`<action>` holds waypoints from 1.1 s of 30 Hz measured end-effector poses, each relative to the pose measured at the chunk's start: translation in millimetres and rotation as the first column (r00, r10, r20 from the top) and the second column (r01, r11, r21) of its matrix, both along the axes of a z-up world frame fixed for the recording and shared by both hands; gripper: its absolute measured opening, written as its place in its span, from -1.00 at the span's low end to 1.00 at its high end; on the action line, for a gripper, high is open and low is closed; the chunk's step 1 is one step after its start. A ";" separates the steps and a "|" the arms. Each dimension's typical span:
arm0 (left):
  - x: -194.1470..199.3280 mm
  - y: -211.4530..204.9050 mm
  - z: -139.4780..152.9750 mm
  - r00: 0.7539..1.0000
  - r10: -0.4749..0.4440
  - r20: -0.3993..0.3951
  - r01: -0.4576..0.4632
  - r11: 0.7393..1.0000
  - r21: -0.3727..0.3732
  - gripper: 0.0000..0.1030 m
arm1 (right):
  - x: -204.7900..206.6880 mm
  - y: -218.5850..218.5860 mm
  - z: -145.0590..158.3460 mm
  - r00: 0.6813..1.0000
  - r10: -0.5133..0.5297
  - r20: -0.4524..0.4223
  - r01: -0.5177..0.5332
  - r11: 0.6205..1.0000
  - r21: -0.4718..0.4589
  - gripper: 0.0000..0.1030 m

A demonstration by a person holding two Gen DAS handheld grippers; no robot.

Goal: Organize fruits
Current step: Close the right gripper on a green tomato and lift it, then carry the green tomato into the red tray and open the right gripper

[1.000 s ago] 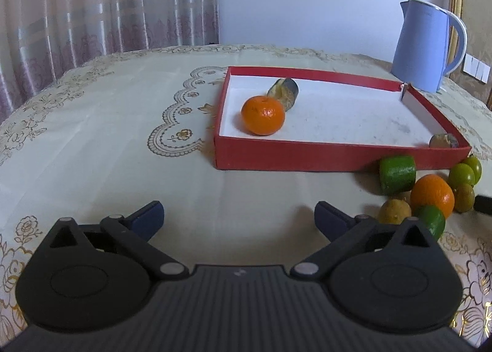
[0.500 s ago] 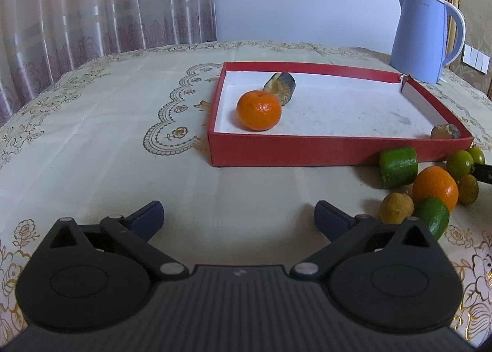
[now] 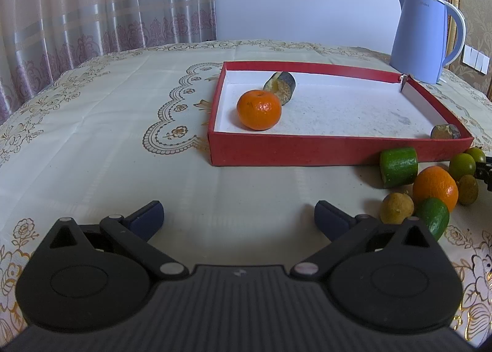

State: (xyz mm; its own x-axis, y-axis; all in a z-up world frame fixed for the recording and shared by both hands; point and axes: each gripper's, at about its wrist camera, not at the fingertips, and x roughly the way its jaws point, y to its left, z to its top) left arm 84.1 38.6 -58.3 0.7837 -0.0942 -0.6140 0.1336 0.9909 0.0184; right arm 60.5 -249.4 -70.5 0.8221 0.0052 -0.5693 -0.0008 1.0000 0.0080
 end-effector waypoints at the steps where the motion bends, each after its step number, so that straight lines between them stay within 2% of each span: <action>1: 0.0 0.0 0.0 1.000 0.000 0.000 0.000 1.000 0.000 1.00 | -0.1 0.0 0.0 1.000 0.000 0.000 0.000 1.000 0.000 -0.37; 5: -0.1 -0.4 -0.4 1.000 0.000 0.000 0.000 1.000 -0.001 1.00 | -5.7 0.0 3.0 1.000 -0.014 0.027 0.015 1.000 -0.011 -0.37; 11: 0.0 -0.2 -0.4 1.000 0.000 0.000 0.000 1.000 -0.001 1.00 | -15.7 3.8 24.9 0.995 -0.009 0.097 0.012 0.999 -0.033 -0.37; 19: 0.3 -0.3 -0.6 1.000 0.001 0.000 -0.001 1.000 -0.002 1.00 | 12.0 33.6 39.4 0.989 0.070 0.130 -0.060 0.995 -0.078 -0.37; 26: 0.3 0.1 -0.6 1.000 0.000 0.000 0.000 1.000 -0.003 1.00 | 53.0 63.5 38.2 0.986 0.133 0.101 -0.119 0.984 -0.131 -0.37; 33: 0.3 0.5 -0.4 1.000 0.000 -0.001 0.000 1.000 -0.004 1.00 | 96.1 77.3 18.5 0.991 0.135 -0.003 -0.134 0.983 -0.123 -0.37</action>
State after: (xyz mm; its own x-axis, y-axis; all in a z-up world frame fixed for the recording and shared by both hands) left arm 84.4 39.1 -58.7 0.7833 -0.0965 -0.6141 0.1335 0.9909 0.0146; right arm 156.6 -172.1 -52.0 0.8215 0.0464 -0.5684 -0.1352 0.9841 -0.1151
